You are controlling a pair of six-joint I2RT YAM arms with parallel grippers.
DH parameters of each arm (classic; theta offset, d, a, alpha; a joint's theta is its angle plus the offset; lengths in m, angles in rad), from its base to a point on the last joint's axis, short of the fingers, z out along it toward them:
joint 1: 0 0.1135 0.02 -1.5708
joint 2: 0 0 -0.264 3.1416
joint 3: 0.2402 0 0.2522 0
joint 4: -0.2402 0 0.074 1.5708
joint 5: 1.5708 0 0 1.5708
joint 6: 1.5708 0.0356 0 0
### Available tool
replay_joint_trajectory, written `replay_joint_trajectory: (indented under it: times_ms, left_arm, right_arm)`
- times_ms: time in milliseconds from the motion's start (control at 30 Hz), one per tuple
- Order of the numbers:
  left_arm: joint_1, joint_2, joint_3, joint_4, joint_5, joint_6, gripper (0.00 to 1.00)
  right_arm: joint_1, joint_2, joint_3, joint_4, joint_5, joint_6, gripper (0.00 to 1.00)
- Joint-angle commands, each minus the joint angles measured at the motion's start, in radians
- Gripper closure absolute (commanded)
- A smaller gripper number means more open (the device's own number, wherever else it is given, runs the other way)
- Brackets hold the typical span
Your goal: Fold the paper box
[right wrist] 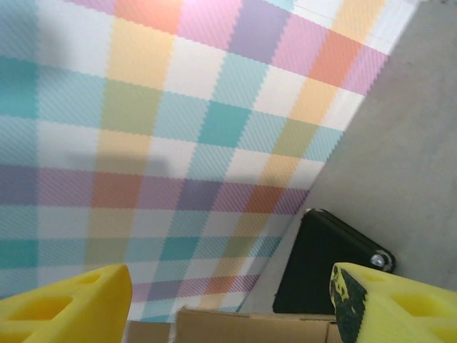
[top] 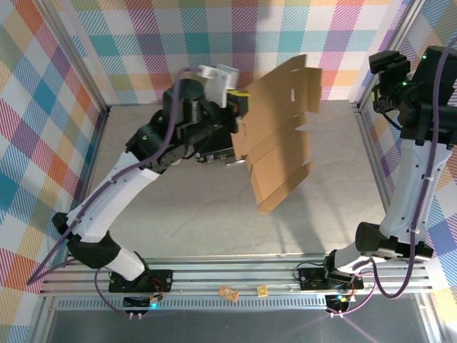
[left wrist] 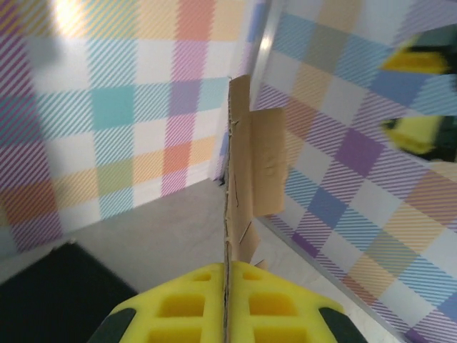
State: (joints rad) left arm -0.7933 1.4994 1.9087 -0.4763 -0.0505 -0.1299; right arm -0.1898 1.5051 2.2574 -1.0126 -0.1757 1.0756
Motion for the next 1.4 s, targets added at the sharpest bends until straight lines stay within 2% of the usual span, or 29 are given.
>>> replay_joint_trajectory:
  times_ms: [0, 100, 200, 333, 467, 533, 667, 900, 1067, 1267, 1367]
  left_arm:
    - [0.078, -0.074, -0.215, 0.035, 0.075, -0.137, 1.00]
    - [0.111, -0.109, -0.417, 0.164, 0.029, -0.044, 1.00]
    - [0.114, -0.086, -0.587, 0.333, 0.004, 0.083, 1.00]
    - [0.139, -0.016, -0.720, 0.473, 0.101, 0.174, 1.00]
    - [0.189, 0.008, -0.750, 0.469, 0.203, 0.216, 1.00]
    - [0.209, 0.009, -0.754, 0.454, 0.255, 0.245, 1.00]
    - [0.229, 0.014, -0.748, 0.408, 0.339, 0.314, 1.00]
    - [0.230, 0.034, -0.728, 0.382, 0.391, 0.347, 1.00]
    - [0.232, 0.042, -0.719, 0.377, 0.397, 0.368, 1.00]
    - [0.235, 0.051, -0.701, 0.366, 0.417, 0.381, 1.00]
    - [0.235, 0.051, -0.695, 0.366, 0.417, 0.383, 1.00]
  right_arm:
    - [-0.001, 0.029, 0.007, -0.006, -0.081, -0.044, 0.27]
    - [0.025, 0.046, -0.025, -0.018, -0.142, -0.039, 0.29]
    - [0.112, 0.028, -0.118, -0.021, -0.140, -0.038, 0.30]
    - [0.282, -0.023, -0.402, 0.096, -0.199, 0.067, 0.31]
    - [0.427, -0.055, -0.699, 0.390, -0.261, 0.245, 0.30]
    - [0.464, -0.037, -0.752, 0.467, -0.271, 0.300, 0.29]
    - [0.486, 0.036, -0.759, 0.509, -0.312, 0.342, 0.26]
    - [0.499, 0.154, -0.738, 0.612, -0.334, 0.413, 0.27]
    - [0.513, 0.239, -0.685, 0.561, -0.361, 0.448, 0.35]
    - [0.520, 0.244, -0.711, 0.511, -0.347, 0.452, 0.43]
    - [0.521, 0.250, -0.718, 0.532, -0.344, 0.461, 0.55]
